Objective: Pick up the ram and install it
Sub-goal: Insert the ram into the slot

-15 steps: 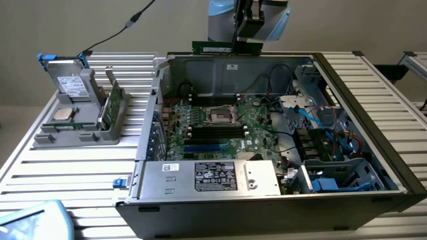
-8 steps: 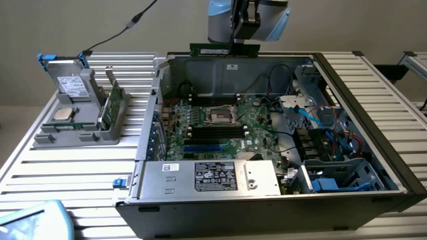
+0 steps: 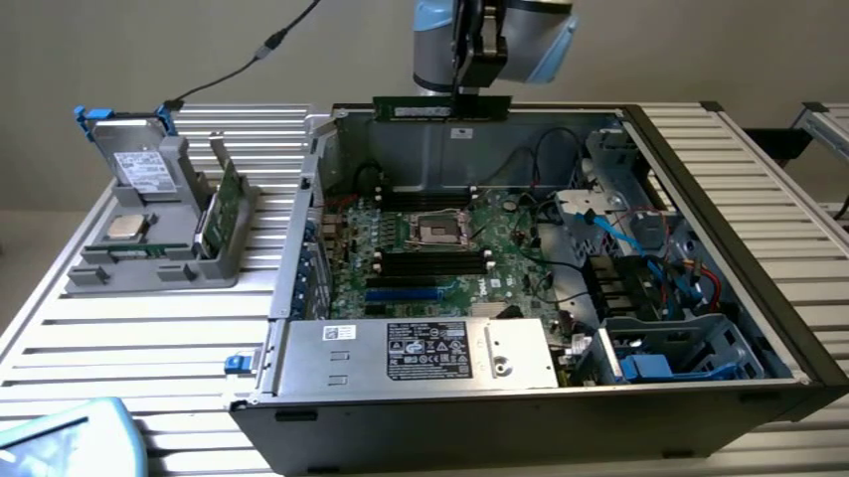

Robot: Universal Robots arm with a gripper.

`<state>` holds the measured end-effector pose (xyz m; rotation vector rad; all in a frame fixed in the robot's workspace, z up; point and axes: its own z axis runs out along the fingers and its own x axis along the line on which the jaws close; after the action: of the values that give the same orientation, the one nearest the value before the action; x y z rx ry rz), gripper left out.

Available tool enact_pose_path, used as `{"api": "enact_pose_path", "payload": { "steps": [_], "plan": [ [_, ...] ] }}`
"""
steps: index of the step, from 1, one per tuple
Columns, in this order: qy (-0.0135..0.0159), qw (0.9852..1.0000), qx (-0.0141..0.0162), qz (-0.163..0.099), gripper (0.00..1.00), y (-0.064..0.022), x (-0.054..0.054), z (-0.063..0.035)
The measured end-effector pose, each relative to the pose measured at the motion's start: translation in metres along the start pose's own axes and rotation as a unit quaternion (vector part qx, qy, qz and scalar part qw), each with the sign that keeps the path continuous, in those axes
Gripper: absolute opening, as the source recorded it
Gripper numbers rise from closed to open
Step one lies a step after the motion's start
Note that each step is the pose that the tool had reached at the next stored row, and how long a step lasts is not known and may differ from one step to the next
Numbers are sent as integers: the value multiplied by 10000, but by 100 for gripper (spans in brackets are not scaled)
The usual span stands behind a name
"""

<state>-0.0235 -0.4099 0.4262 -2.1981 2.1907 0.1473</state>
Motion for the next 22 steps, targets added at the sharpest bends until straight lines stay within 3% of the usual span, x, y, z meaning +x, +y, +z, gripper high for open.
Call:
{"api": "enact_pose_path", "payload": {
  "steps": [2, 3, 6, 7, 8, 22],
  "plan": [
    [23, 10000, 35, -2, 14, 28, 2, 14],
    [61, 10000, 51, -2, 14, 34, 2, 18],
    [254, 9997, 62, 4, 14, 36, 2, 24],
    [302, 9995, 62, 5, 14, 35, 2, 29],
    [329, 9994, 62, 4, 14, 33, 1, 41],
    [338, 9994, 62, 2, 14, -20, 22, 292]
  ]
}}
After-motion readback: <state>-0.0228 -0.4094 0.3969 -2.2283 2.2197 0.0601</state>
